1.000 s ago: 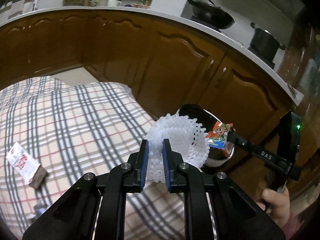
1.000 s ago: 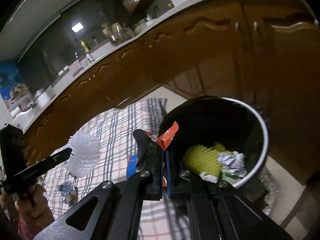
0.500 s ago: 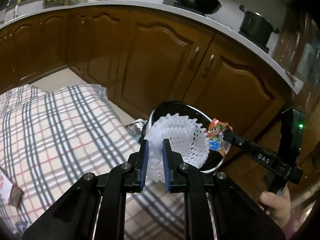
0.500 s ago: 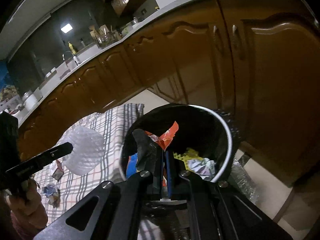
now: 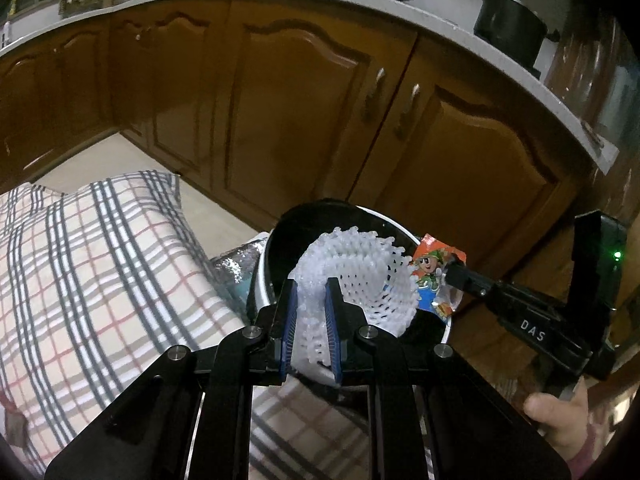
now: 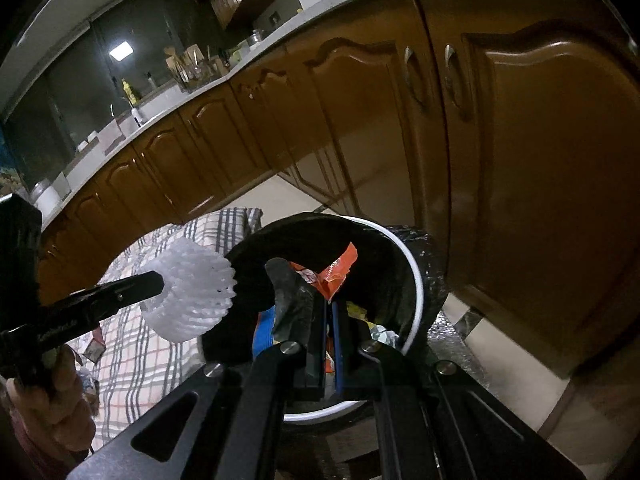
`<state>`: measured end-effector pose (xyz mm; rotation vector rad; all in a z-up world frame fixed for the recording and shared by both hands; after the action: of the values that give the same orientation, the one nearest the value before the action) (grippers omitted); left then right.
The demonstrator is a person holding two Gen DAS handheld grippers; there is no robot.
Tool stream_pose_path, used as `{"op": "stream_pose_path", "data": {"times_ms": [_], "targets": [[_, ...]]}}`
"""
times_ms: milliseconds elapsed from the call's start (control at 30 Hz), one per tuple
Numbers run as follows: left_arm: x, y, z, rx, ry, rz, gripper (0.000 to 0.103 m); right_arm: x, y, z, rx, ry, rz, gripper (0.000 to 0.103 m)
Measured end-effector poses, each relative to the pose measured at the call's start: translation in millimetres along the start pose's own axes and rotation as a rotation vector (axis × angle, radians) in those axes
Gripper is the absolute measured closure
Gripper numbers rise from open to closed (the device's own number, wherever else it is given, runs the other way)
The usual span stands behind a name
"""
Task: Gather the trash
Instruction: 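Carry the net and wrapper over the black bin and open both tools, then move both tools back over the table toward the red milk carton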
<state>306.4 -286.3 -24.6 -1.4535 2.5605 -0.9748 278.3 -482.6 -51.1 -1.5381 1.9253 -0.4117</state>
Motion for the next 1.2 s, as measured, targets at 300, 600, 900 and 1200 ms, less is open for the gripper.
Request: {"op": "stream_pose_path", "data": {"times_ms": [300, 600, 900, 1200], "targets": [[7, -8, 20, -0.046, 0.003, 0.002, 0.079, 9, -9, 16, -0.06, -0.002, -0.006, 0.088], [-1, 4, 11, -0.027, 0.013, -0.033, 0.064, 15, 2, 3, -0.022, -0.046, 0.035, 0.058], [-39, 47, -33, 0.053, 0.011, -0.144, 0.053, -11, 21, -10, 0.055, -0.153, 0.062, 0.01], [-91, 99, -86, 0.122, -0.032, -0.261, 0.048, -61, 46, -17, 0.078, -0.23, 0.03, 0.008]]}}
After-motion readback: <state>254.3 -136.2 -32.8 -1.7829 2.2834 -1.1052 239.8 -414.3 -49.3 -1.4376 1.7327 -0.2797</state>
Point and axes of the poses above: each gripper's, at about its wrist camera, not at the fingertips, and z roughly the way its jaws point, x to its right, y to its underside, the point moved 5 cm from there along z, roughly the way its jaws point, and after that the axes turned 10 degrees about -x, right-handed, at the moved point
